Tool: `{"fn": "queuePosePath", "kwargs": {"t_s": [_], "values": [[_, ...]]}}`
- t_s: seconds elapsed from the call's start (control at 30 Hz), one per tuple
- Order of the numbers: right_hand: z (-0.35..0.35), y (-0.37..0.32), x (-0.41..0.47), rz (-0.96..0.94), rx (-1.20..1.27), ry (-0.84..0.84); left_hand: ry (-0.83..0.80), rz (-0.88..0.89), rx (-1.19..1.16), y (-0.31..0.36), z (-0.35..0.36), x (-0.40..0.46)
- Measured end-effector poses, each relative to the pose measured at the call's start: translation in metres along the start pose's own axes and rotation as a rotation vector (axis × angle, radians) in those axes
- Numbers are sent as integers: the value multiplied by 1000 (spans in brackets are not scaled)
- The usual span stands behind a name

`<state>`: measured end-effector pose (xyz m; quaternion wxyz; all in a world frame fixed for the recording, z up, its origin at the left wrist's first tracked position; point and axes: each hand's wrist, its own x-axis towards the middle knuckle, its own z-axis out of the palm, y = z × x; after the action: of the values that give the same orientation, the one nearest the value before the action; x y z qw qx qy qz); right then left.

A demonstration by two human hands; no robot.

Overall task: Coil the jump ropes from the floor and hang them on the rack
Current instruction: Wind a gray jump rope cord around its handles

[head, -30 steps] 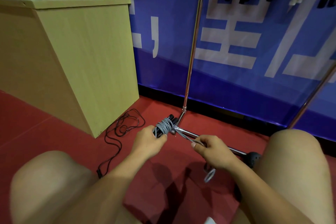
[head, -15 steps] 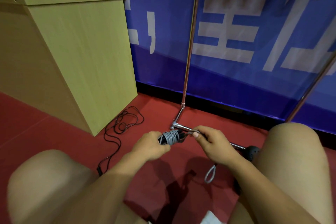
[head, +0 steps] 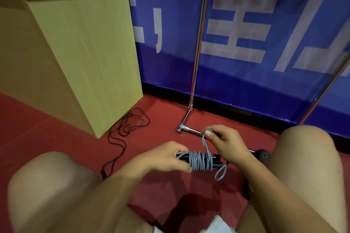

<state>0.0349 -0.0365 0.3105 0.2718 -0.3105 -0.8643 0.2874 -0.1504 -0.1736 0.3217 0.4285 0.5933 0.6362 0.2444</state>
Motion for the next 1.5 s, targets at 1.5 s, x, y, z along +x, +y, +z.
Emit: {"fn": "queuePosePath", "kwargs": {"t_s": [1.5], "values": [[33,-13,-13,189,343,-312,702,-106,-152,-5,-1,15]]}}
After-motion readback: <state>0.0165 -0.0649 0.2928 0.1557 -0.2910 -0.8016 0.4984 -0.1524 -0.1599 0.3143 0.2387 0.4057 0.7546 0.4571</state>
